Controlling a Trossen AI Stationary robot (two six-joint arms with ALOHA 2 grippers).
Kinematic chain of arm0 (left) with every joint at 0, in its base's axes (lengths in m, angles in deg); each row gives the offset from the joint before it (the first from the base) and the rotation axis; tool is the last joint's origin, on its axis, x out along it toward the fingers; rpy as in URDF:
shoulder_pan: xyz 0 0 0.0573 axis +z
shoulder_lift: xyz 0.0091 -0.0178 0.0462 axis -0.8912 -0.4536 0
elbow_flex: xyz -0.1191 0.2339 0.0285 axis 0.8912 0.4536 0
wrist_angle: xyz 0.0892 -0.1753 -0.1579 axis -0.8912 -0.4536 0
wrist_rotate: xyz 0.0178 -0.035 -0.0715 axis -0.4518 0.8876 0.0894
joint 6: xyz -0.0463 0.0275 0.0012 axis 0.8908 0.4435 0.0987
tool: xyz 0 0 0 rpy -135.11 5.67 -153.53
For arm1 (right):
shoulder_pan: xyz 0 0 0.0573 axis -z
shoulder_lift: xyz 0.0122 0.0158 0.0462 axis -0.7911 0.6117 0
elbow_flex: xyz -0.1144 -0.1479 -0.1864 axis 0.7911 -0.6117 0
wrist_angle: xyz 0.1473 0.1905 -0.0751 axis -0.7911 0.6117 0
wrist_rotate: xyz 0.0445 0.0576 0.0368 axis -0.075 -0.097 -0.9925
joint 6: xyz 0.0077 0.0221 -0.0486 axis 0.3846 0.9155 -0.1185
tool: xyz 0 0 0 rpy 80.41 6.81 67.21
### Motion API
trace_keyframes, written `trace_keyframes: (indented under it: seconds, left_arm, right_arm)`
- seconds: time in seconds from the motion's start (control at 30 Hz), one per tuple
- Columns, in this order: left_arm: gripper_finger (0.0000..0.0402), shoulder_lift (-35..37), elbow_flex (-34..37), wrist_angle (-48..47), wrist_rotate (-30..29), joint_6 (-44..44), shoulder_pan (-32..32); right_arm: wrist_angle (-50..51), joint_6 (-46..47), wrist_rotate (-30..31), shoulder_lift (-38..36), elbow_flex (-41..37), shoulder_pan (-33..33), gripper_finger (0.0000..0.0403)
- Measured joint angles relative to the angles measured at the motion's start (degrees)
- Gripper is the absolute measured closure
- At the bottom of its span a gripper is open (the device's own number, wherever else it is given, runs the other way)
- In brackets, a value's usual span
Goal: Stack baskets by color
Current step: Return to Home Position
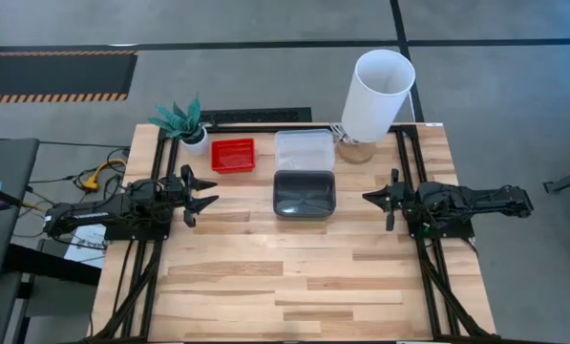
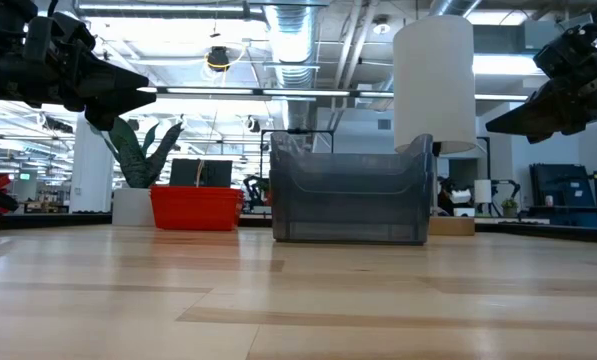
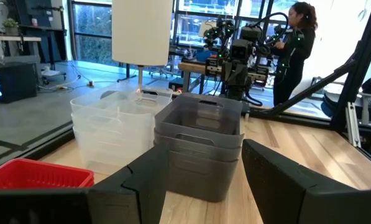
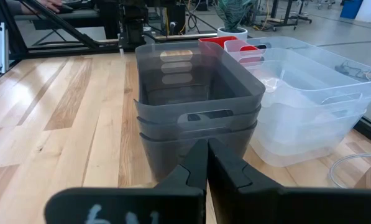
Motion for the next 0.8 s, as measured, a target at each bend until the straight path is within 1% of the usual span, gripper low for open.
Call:
trace_keyframes:
  seconds: [0.8]
  left_arm:
    - [0.0212, -0.02, 0.0, 0.01, 0.0, 0.0, 0.0]
  right_arm:
    - [0.02, 0.01, 0.0, 0.0, 0.0, 0.0, 0.0374]
